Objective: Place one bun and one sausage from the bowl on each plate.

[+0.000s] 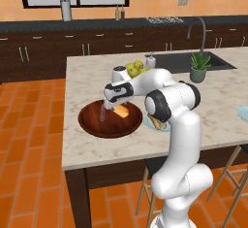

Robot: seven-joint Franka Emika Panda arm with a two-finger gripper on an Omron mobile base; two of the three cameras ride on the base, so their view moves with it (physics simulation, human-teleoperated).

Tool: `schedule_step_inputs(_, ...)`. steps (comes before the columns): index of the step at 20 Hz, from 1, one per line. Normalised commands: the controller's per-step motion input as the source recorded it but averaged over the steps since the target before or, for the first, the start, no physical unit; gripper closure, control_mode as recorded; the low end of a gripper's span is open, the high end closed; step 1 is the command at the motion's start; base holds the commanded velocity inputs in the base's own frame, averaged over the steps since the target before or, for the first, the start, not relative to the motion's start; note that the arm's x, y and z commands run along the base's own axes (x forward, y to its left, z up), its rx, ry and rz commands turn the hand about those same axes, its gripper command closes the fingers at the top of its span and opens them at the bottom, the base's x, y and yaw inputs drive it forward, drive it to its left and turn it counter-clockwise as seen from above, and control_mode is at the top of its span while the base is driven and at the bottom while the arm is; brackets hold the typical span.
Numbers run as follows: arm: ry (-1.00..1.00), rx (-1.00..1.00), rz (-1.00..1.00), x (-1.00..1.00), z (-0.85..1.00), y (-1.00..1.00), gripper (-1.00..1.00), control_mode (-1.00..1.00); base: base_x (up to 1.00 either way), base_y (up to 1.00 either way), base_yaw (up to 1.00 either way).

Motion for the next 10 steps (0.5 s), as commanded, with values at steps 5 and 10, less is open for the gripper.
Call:
schedule_step_inputs(5,0.0,0.0,0.03,0.12,-0.21,-0.02,1.0,-1.0,0.0,0.0,0.0)
schedule_step_inputs(10,0.0,0.0,0.0,0.0,0.05,0.0,1.0,-1.0,0.0,0.0,0.0)
